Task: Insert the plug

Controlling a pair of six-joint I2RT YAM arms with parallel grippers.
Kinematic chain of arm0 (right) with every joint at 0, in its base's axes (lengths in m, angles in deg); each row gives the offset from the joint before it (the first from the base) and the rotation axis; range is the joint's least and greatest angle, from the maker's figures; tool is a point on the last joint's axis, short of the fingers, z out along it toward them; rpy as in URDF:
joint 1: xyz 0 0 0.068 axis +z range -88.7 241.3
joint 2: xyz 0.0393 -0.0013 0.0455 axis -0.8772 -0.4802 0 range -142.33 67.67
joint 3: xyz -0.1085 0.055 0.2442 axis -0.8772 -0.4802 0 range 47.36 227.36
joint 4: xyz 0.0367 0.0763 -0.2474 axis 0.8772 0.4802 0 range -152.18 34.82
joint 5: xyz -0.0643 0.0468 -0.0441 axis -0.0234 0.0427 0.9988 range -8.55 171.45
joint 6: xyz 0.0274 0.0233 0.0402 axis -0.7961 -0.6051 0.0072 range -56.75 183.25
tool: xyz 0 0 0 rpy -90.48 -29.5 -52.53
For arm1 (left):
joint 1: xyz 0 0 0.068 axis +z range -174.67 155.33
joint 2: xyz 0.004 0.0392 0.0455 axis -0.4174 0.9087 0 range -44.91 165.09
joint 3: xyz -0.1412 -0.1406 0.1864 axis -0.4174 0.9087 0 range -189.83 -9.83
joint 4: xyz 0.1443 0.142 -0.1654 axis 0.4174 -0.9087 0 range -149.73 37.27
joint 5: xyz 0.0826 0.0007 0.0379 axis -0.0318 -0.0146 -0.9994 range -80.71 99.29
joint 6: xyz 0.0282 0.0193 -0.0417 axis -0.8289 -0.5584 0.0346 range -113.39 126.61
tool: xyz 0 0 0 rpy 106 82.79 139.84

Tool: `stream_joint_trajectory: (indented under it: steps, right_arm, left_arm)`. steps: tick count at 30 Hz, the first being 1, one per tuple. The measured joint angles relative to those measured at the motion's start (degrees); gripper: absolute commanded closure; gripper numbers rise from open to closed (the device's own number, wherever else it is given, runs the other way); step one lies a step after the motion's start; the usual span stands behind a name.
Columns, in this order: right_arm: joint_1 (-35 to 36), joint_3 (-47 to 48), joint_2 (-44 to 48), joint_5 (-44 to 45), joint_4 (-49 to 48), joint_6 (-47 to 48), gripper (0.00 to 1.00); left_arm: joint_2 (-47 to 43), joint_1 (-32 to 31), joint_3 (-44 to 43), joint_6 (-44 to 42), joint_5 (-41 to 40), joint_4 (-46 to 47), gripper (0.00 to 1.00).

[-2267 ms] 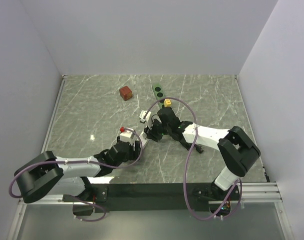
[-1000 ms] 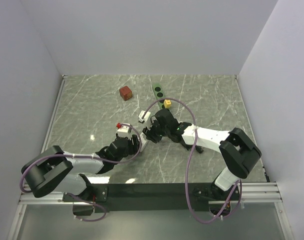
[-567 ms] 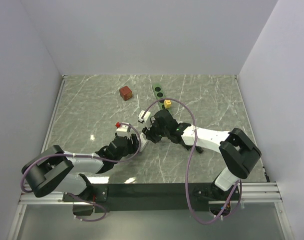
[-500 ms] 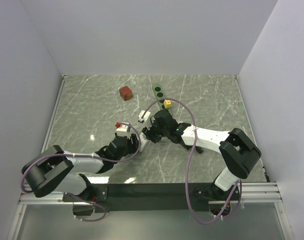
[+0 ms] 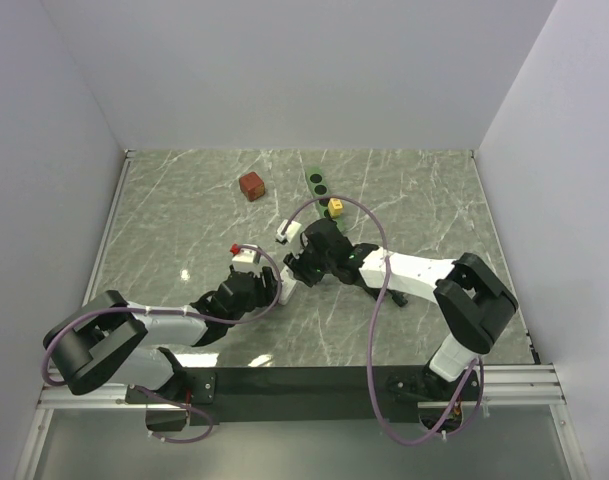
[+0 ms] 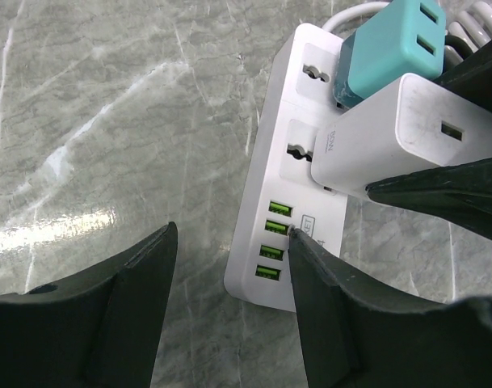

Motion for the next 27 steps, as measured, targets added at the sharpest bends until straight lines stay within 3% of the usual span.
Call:
stream_joint_trajectory:
  steps: [27]
  right_arm:
    - [2.6, 4.6, -4.7, 1.6, -0.2, -2.6, 1.00]
  left_arm:
    - [1.5, 4.4, -1.5, -1.5, 3.9, -0.1, 0.40]
